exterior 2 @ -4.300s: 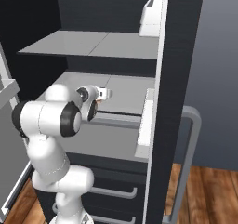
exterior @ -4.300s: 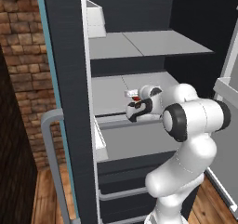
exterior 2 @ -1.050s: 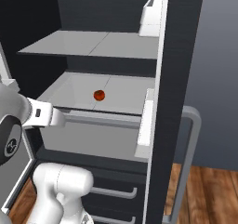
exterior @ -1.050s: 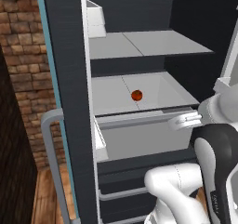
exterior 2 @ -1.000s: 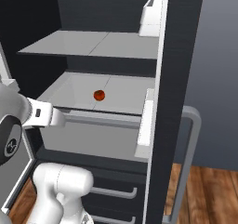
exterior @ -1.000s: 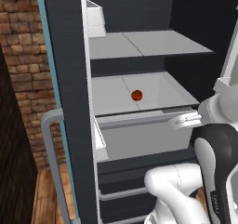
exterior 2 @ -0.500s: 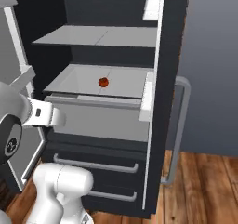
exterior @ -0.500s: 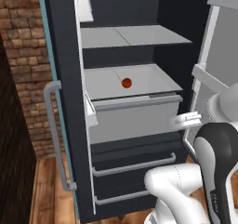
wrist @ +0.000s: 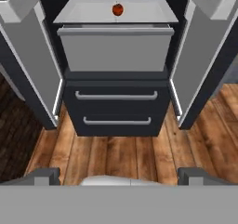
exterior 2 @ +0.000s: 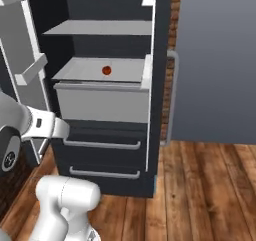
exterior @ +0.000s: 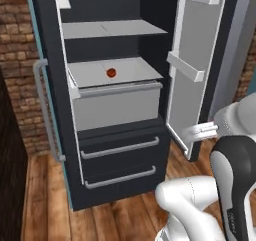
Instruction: Place the beer on the top shelf of the fridge to keep it out of children's reach, and place the broccoli and tomato on lower shelves for easy access.
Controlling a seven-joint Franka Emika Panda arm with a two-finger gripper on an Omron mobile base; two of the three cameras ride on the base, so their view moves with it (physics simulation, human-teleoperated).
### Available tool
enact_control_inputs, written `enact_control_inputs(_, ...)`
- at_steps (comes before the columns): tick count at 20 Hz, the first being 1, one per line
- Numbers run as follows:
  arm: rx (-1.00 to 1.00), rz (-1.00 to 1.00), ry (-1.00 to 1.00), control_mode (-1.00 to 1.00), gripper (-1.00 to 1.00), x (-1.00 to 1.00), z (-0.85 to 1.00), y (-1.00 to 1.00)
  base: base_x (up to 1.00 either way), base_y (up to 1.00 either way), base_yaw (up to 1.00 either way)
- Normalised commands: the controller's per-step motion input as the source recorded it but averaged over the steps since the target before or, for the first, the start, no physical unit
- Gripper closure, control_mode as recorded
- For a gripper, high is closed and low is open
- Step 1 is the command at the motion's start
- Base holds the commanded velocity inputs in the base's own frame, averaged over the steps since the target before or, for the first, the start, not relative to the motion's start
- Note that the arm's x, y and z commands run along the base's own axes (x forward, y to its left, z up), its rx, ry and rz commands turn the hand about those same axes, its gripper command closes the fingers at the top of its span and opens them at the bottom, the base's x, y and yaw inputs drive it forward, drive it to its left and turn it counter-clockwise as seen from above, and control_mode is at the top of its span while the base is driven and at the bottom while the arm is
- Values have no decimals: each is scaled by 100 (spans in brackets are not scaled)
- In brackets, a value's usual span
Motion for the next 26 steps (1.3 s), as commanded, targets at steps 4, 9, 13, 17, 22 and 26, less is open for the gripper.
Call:
enact_control_inputs(4, 0, 0, 0, 100, -100, 0, 0, 0, -4, -72, -44)
enact_control_inputs(9, 0, 0, 0, 100, -100, 0, 0, 0, 1, -74, -57)
enact_control_inputs(13, 0, 0, 0, 100, -100, 0, 0, 0, 2, -70, -65)
enact_control_inputs(17, 0, 0, 0, 100, -100, 0, 0, 0, 4, -63, -70)
enact_control_inputs(22, 0, 0, 0, 100, -100, 0, 0, 0, 13, -59, -71)
enact_control_inputs(26, 0, 0, 0, 100, -100, 0, 0, 0, 21, -56, -70)
